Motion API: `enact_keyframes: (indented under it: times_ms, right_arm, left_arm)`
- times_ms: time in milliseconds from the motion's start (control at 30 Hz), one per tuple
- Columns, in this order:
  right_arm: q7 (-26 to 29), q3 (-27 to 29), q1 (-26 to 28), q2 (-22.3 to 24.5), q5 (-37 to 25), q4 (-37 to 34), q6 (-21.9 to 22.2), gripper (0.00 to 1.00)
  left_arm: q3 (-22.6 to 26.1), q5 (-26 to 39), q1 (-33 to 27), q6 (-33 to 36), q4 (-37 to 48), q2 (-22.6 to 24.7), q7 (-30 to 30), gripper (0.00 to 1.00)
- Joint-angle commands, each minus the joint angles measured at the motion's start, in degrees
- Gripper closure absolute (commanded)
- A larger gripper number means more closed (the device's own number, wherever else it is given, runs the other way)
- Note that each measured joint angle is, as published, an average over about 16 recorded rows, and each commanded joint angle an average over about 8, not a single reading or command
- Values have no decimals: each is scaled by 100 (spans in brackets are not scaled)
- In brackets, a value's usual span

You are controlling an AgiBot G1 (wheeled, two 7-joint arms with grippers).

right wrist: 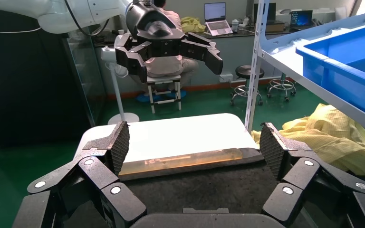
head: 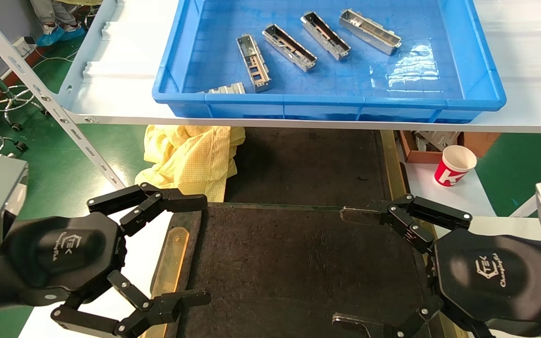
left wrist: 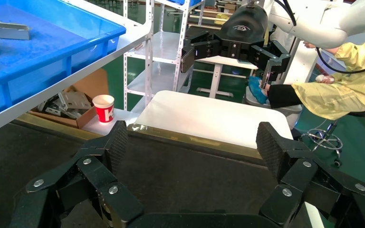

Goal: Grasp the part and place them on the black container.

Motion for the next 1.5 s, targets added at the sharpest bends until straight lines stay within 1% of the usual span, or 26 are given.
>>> enact_keyframes:
  times_ms: [33,67,100,133,233,267,300,1500]
  right_arm:
    - [0,0,0,0,0,0,0,0]
    - [0,0,0,0,0,0,0,0]
    - [0,0,0,0,0,0,0,0]
    - [0,0,0,0,0,0,0,0]
    - [0,0,0,0,0,0,0,0]
    - [0,0,0,0,0,0,0,0]
    - [0,0,0,0,0,0,0,0]
    - [2,2,5,0,0,-8,4,0]
  left_arm:
    - [0,0,0,0,0,0,0,24]
    - [0,0,0,0,0,0,0,36]
    - [0,0,0,0,0,0,0,45]
    - [0,0,0,0,0,0,0,52]
    - [0,0,0,0,0,0,0,89]
    - [0,0,0,0,0,0,0,96]
    - [0,0,0,0,0,0,0,100]
    - [0,0,0,0,0,0,0,100]
